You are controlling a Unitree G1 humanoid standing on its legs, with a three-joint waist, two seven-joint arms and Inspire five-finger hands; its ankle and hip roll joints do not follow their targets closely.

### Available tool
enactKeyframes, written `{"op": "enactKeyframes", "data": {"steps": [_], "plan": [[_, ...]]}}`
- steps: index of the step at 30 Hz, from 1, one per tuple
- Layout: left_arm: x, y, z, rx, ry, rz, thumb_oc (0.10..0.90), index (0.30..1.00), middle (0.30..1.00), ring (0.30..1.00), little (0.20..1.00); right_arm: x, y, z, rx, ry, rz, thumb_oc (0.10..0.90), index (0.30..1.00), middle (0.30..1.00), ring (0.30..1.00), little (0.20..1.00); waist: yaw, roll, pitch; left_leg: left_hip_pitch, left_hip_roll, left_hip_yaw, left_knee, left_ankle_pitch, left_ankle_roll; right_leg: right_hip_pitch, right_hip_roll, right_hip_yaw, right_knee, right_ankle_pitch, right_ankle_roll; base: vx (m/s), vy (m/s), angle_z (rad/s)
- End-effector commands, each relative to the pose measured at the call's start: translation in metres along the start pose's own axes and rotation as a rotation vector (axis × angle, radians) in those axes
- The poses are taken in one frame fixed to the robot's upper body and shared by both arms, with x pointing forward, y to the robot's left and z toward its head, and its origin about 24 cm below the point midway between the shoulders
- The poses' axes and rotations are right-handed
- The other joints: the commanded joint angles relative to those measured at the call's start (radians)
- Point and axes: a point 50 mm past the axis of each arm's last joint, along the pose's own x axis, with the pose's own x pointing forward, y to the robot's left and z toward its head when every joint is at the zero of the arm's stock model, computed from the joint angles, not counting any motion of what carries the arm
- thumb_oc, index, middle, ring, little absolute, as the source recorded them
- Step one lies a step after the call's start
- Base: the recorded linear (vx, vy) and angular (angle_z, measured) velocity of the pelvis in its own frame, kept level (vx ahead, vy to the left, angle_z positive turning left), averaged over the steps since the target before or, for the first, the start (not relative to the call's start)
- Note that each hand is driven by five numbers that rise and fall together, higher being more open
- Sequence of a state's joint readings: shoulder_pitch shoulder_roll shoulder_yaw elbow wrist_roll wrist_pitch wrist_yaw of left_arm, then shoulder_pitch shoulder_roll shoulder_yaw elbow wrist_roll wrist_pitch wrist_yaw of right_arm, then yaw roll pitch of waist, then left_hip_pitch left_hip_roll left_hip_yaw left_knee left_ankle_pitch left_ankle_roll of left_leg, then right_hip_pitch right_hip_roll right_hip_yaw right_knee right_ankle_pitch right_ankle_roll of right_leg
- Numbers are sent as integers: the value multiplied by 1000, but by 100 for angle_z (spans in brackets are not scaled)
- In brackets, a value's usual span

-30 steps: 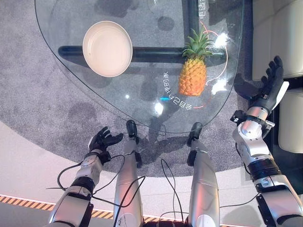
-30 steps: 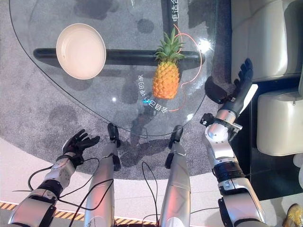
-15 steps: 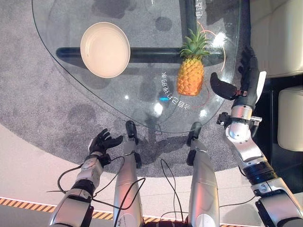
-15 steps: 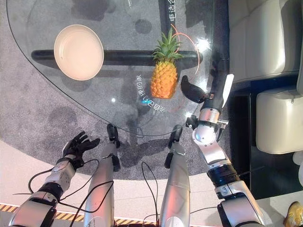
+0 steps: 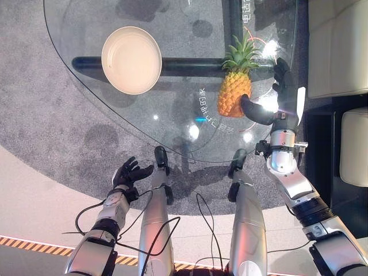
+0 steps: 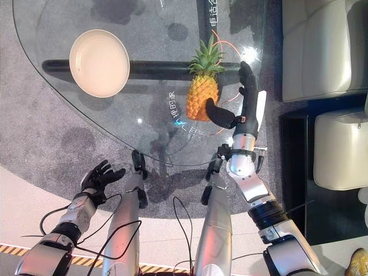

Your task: Pick up the fruit to the plate

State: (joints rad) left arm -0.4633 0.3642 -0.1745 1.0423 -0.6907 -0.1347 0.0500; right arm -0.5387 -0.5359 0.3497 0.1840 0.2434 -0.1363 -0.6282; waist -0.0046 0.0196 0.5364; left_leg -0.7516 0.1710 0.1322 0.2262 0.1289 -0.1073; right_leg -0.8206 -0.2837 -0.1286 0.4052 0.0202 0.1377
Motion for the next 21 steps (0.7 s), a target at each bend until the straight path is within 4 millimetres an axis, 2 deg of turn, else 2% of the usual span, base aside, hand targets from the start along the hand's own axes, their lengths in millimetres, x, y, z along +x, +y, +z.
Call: {"op": "enactKeyframes", "data": {"steps": [1, 8, 21], "plan": [[-12, 27, -24, 37, 51, 61, 800, 900, 900, 900, 900, 4, -1, 49, 90, -225, 38, 800, 900, 900, 900, 900, -18, 22, -16, -19, 30, -62, 96, -69, -37, -5, -44, -6, -52, 48, 34, 0, 0, 0], [-12, 26, -26, 41, 56, 57, 800, 900, 900, 900, 900, 1, 6, 57, 110, -236, 77, 800, 900, 900, 900, 900, -17, 25, -16, -18, 29, -58, 93, -63, -38, -5, -44, -5, -50, 48, 33, 1, 1, 1], [-12, 26, -26, 51, 60, 51, 800, 900, 900, 900, 900, 0, 14, 48, 125, -162, 123, 800, 900, 900, 900, 900, -12, 26, -16, -13, 30, -56, 83, -56, -38, -5, -47, -10, -48, 49, 33, 0, 0, 0]]}}
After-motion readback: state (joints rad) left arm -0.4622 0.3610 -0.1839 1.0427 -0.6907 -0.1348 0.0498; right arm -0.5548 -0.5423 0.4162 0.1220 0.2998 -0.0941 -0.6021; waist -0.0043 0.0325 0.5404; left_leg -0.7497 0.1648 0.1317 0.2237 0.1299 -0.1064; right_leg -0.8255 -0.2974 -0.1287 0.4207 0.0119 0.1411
